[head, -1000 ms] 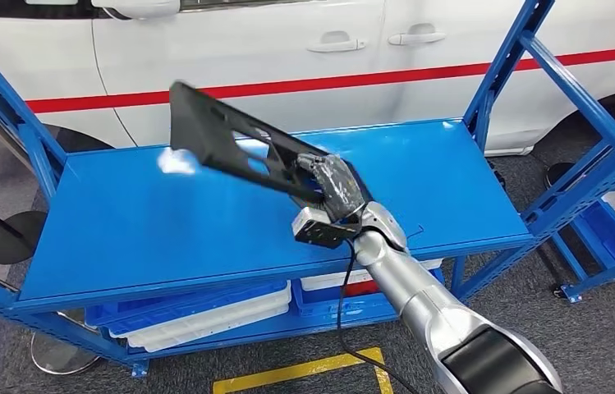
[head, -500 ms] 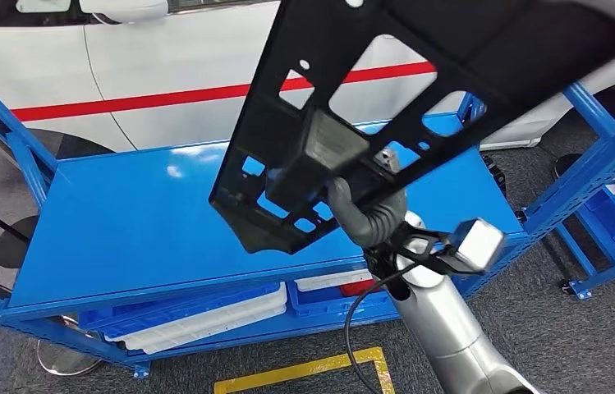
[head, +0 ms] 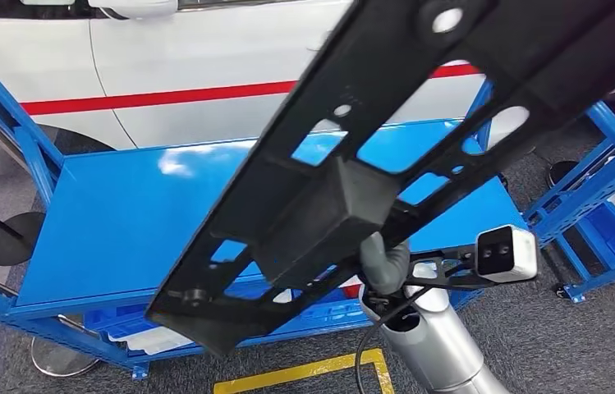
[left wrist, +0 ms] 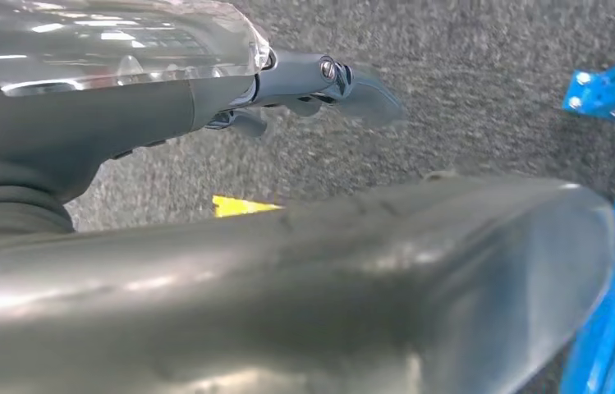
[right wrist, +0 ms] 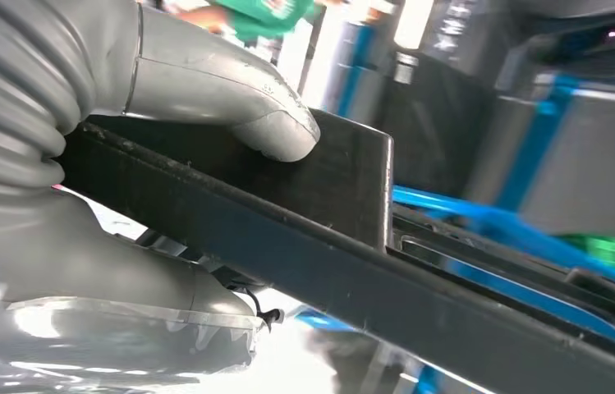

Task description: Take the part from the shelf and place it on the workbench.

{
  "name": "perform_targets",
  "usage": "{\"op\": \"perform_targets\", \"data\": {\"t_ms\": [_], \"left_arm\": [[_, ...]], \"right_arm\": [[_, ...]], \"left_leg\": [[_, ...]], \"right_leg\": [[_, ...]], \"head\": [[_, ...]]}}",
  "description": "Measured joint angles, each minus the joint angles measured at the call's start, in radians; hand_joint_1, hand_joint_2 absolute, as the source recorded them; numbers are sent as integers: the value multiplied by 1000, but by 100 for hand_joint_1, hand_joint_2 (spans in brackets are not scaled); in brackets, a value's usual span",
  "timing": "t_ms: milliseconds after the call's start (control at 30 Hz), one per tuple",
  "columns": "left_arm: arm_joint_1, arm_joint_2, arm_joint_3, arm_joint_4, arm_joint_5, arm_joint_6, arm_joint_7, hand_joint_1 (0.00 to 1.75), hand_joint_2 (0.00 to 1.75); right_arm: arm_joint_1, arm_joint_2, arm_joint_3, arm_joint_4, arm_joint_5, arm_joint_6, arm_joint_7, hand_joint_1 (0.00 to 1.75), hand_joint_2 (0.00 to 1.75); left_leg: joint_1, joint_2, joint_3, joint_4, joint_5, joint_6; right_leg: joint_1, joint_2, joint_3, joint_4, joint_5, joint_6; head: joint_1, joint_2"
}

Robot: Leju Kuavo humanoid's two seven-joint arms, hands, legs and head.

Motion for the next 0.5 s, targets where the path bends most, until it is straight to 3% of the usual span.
{"op": "perform_targets", "data": {"t_ms": [33, 67, 100, 167, 200, 300, 367, 467, 500], "left_arm": [[0, 0, -2, 0, 0, 0, 5, 0, 0], [-1, -1, -5, 0, 0, 1, 11, 0, 0], [-2, -1, -10, 0, 0, 2, 16, 0, 0], [-4, -2, -20, 0, 0, 3, 25, 0, 0], [-4, -2, -25, 0, 0, 4, 28, 0, 0], [0, -2, -35, 0, 0, 8, 40, 0, 0], [3, -3, -38, 0, 0, 11, 48, 0, 0], [5, -2, -40, 0, 0, 15, 56, 0, 0], [6, -1, -40, 0, 0, 16, 59, 0, 0]], "right_arm": [[5, 0, 22, 18, 26, -2, -5, 173, 175], [12, 0, 50, 39, 56, -4, -16, 173, 175], [18, 0, 77, 60, 86, -7, -34, 173, 175], [31, 0, 128, 97, 139, -12, -77, 173, 175], [42, 0, 147, 109, 162, -15, -91, 173, 175], [87, 1, 174, 125, 208, -18, -100, 173, 175], [107, 6, 175, 128, 222, -21, -100, 173, 175], [124, 12, 175, 133, 229, -31, -100, 173, 175], [129, 13, 175, 136, 230, -33, -100, 173, 175]], "left_leg": [[0, 0, -1, 2, 0, 0], [0, -1, -3, 5, -1, -1], [1, -2, -4, 9, -2, -3], [-2, -5, -11, 17, -3, -11], [-4, -6, -15, 19, -2, -16], [-2, -6, -22, 19, 2, -36], [1, -5, -36, 54, -35, -45], [2, -3, -92, 228, -153, -52], [2, -3, -101, 273, -174, -53]], "right_leg": [[-2, -1, 3, -5, 14, 1], [-5, -1, 25, -46, 44, 1], [-7, -2, 60, -115, 79, -1], [-6, -2, 115, -231, 121, -5], [-4, -1, 125, -256, 126, -9], [-1, 0, 118, -264, 136, -27], [-2, -3, 113, -273, 148, -45], [2, -6, 94, -275, 165, -57], [4, -7, 85, -274, 172, -57]], "head": [[0, 0], [0, 0], [0, 0], [0, 0], [0, 0], [0, 0], [0, 0], [0, 0], [0, 0]]}}
